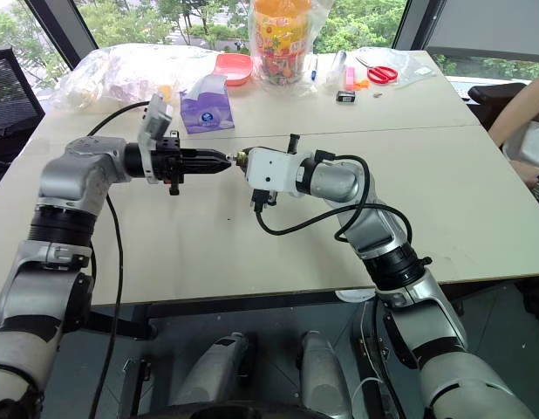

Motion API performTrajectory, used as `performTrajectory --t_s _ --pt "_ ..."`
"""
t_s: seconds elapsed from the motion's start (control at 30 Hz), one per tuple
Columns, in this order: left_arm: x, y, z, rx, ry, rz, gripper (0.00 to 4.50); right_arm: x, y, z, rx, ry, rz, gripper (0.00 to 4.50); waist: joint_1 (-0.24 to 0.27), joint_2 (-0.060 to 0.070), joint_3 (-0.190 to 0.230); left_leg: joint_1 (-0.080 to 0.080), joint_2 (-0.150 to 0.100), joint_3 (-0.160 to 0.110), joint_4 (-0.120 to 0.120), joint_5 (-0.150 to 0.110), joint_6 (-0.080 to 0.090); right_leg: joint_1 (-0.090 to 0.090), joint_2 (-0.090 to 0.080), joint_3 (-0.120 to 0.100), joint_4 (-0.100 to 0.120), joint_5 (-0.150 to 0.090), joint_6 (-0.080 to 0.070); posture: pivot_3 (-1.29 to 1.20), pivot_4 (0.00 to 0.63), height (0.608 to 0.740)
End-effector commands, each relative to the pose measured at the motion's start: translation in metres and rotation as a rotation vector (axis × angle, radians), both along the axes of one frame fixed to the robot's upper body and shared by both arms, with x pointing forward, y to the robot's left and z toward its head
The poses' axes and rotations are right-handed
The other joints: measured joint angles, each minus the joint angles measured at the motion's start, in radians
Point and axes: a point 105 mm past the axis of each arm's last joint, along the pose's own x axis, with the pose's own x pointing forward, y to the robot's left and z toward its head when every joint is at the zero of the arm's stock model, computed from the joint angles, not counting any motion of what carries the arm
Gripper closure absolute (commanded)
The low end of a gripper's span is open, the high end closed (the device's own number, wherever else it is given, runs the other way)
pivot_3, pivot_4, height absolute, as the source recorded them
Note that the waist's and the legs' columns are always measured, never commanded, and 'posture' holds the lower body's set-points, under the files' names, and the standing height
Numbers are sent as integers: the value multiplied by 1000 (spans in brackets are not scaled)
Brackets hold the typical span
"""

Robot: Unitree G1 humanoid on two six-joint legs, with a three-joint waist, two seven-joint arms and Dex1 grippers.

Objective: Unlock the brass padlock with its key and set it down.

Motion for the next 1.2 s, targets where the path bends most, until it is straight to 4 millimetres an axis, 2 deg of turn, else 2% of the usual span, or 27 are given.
performTrajectory --t_s 0.03,0.17,0.53,0.63,0.73,0.97,1.1,1.2 --pt "0 3 24 -63 -25 25 2331 -6 3 22 27 -88 23 3819 2 0 0 0 0 0 0 0 0 0 0 0 0 0 0 0 150 740" --pt "2 -2 27 -75 -38 32 2331 -7 5 23 31 -96 30 3819 5 0 0 0 0 0 1 0 0 0 -1 1 0 0 -1 0 150 740" --pt "14 -18 19 -76 -35 23 2331 -11 10 25 36 -105 41 3819 5 0 0 0 0 0 0 0 0 0 -1 1 0 2 -4 0 150 740" --pt "16 -21 17 -71 -38 18 3178 -11 10 26 36 -106 41 3819 5 0 0 0 0 0 0 0 0 0 -1 1 0 2 -4 0 150 740" --pt "17 -24 16 -64 -40 10 4460 -12 10 26 38 -107 40 3819 5 0 0 0 0 0 0 0 0 0 -1 1 0 2 -4 0 150 740" --pt "18 -26 15 -78 -25 8 4460 -11 9 26 39 -97 28 3819 5 0 0 0 0 0 0 0 0 0 -1 1 0 2 -4 0 150 740" --pt "19 -22 20 -131 -8 30 4500 -7 0 23 35 -73 -4 1940 5 0 0 0 0 0 0 0 0 0 -1 1 0 2 -4 0 150 740" --pt "16 -17 24 -178 13 39 4500 -5 -17 23 67 -48 -78 379 5 0 0 0 0 0 0 0 0 0 -1 1 0 2 -3 0 150 740"
